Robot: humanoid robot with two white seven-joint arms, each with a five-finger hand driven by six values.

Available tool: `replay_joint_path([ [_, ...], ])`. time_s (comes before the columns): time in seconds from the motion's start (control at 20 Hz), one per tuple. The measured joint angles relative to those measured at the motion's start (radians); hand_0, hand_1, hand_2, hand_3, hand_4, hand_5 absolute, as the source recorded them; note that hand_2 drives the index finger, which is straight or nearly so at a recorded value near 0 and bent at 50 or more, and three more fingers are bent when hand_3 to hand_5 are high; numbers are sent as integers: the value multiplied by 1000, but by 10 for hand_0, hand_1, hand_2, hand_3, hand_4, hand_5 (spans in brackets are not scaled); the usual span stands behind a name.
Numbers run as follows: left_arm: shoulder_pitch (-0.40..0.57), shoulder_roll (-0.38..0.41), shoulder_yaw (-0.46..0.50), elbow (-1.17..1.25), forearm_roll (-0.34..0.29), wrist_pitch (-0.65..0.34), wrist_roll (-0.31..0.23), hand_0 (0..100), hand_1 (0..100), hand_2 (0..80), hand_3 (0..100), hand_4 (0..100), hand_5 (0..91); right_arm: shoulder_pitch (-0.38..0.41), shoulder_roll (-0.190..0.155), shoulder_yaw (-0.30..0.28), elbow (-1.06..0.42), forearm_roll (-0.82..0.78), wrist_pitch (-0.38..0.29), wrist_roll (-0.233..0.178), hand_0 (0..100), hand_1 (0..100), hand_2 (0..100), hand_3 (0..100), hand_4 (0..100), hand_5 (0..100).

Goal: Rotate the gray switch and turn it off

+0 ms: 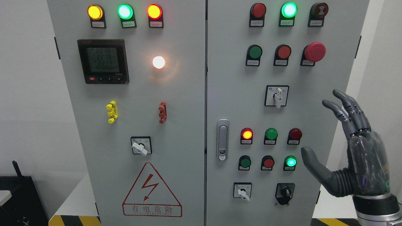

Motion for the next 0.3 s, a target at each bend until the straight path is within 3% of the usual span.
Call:
replay_joint_path([
  [0.3,0,0,0,0,0,0,-3,120,389,0,0,0,0,1,1,1,-2,0,0,-5,233,247,152,139,0,0],
])
